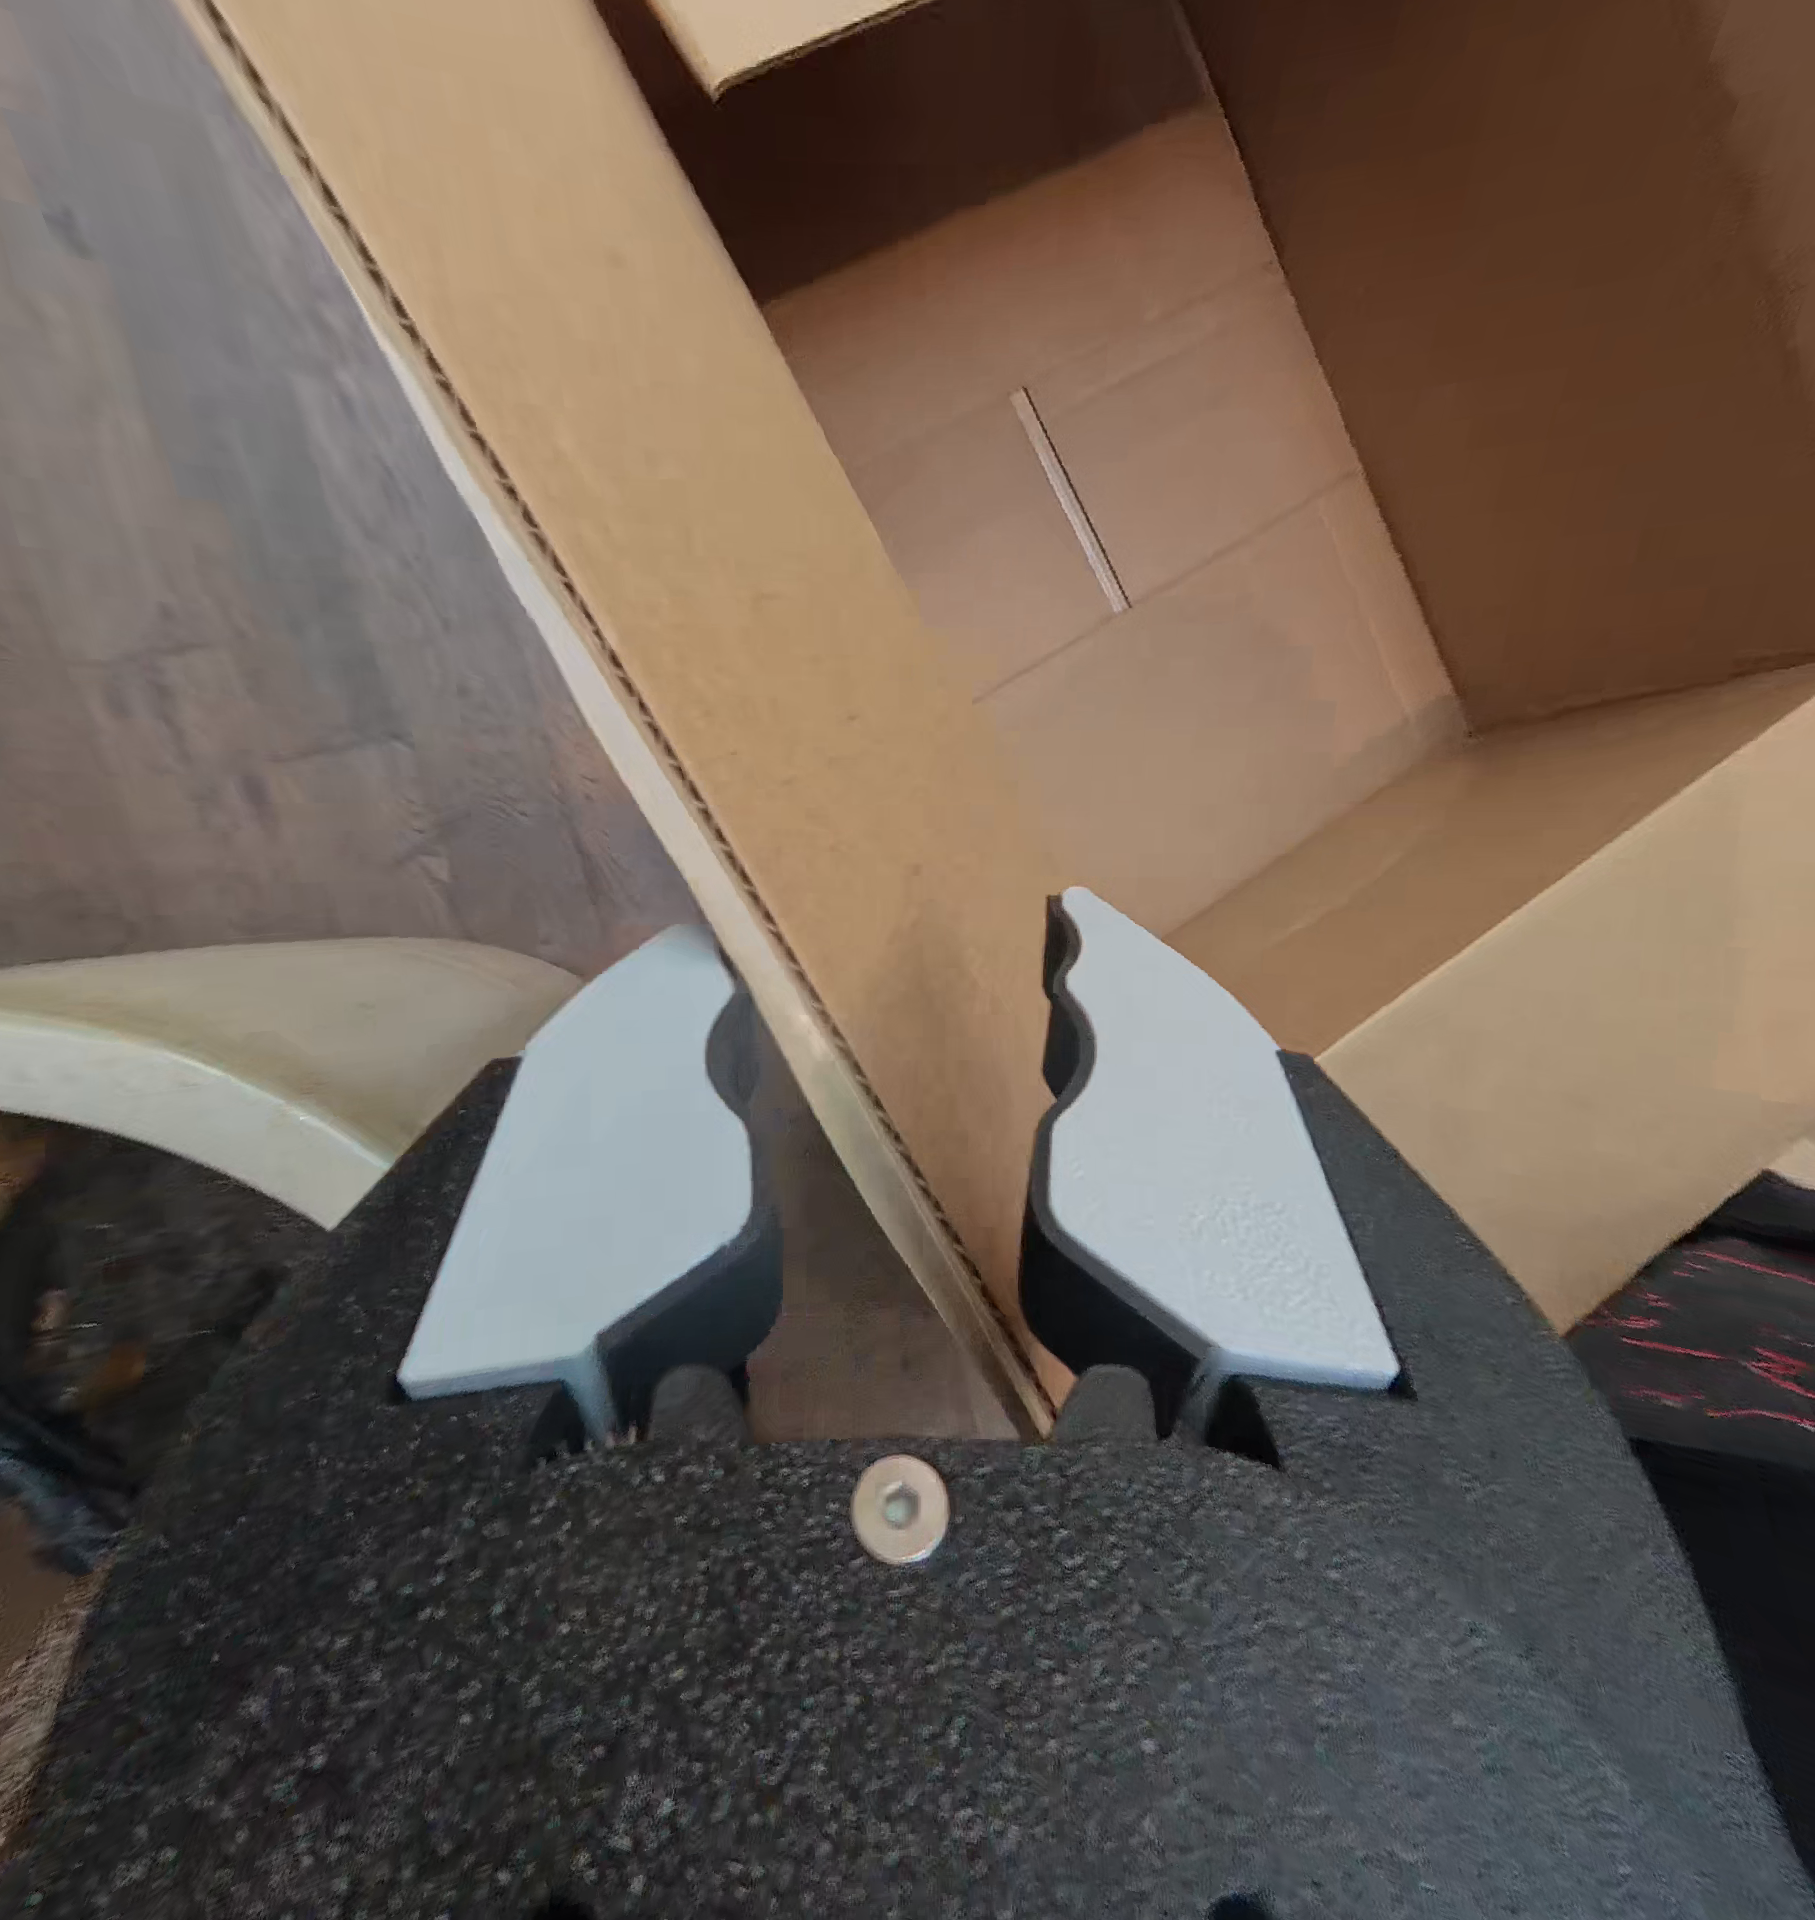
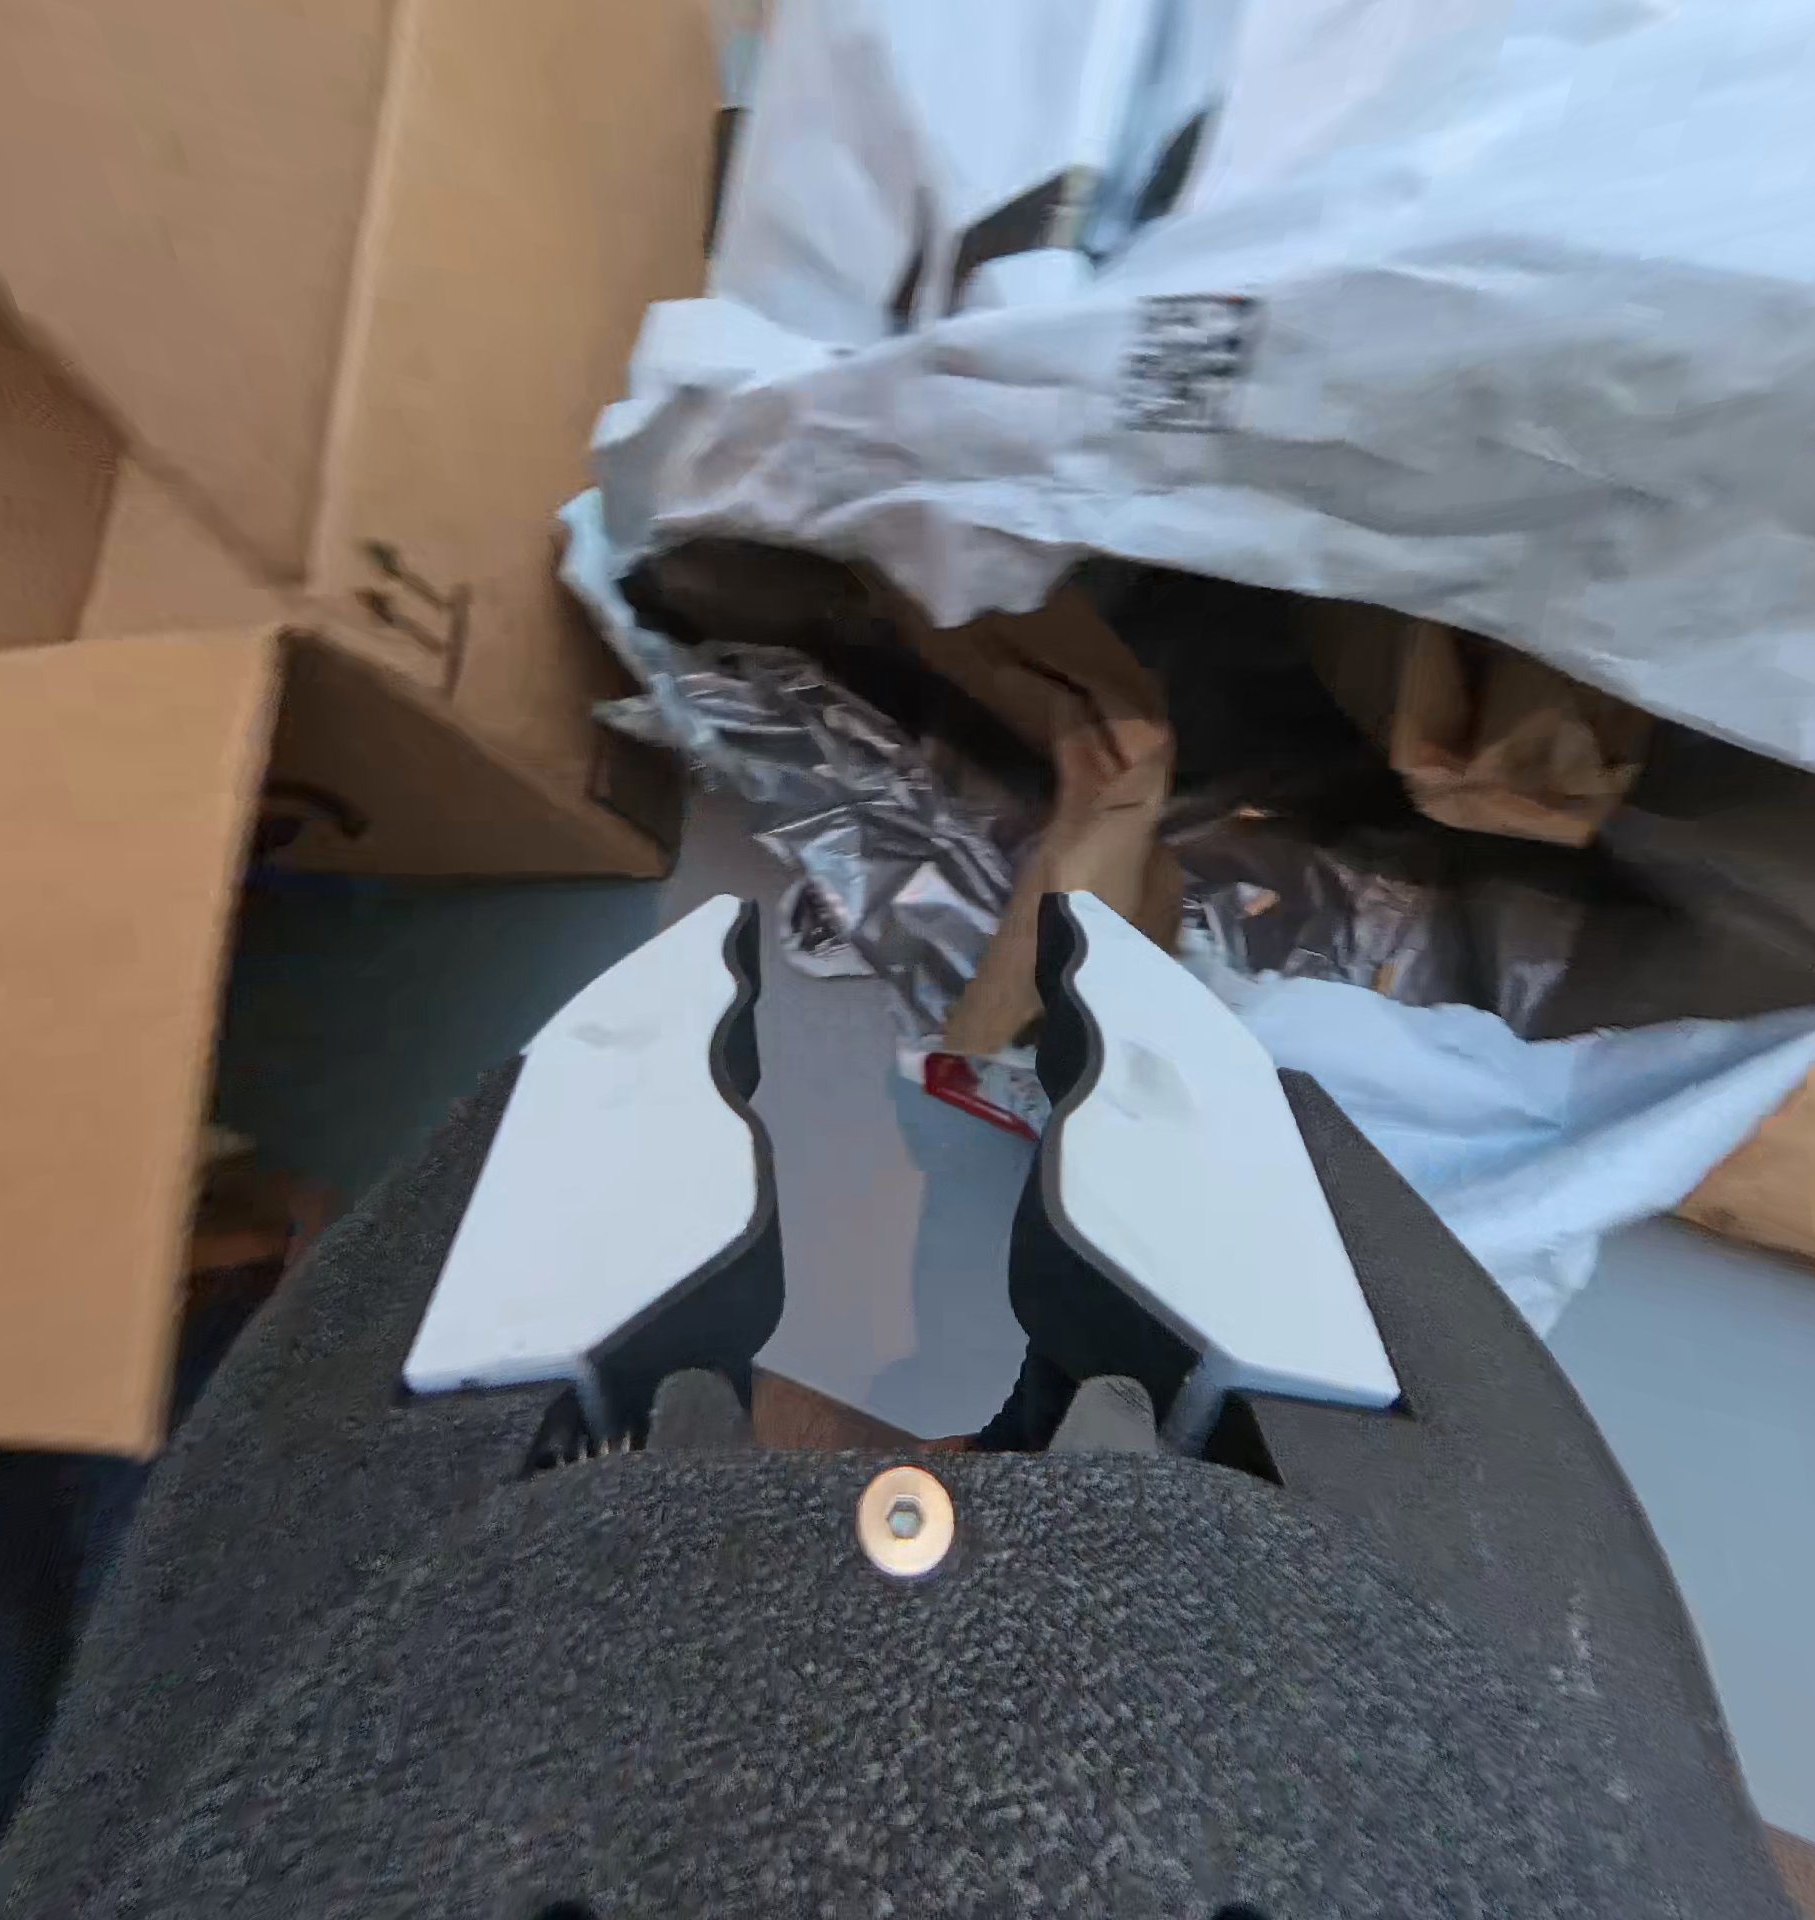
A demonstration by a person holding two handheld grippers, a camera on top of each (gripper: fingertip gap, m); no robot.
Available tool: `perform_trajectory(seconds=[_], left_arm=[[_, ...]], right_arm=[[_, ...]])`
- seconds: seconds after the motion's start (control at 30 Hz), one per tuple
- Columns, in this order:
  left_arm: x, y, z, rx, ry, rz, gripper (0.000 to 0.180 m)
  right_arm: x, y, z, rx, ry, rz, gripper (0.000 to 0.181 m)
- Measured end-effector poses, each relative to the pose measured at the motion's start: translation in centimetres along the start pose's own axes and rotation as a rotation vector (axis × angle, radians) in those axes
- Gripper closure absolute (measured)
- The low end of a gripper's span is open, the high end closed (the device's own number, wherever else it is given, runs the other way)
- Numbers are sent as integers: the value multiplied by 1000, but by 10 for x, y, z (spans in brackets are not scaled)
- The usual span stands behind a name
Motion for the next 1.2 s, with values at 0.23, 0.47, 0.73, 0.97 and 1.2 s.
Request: perform_trajectory(seconds=[0.23,0.47,0.73,0.97,1.2], left_arm=[[23,-20,135,408,130,-93,80],[-10,10,177,514,381,155,84],[67,-82,250,702,-136,-113,101],[184,-181,211,670,-193,-641,129],[172,-208,208,826,-243,-587,136]], right_arm=[[-26,55,-174,-323,469,128,134],[11,84,-264,-500,641,126,130],[56,19,-277,-732,549,-128,132],[68,6,-277,-737,433,-235,127],[29,79,-307,-450,438,-91,128]])
Point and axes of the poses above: each gripper's, where its closed fingertips meet, x out along the fingers, y out of its top, z = x × y across the jaws, the point moved 2 cm from there along -x, back along the fingers, and after that the axes turned 10 degrees about -x, right-handed, at the moved point
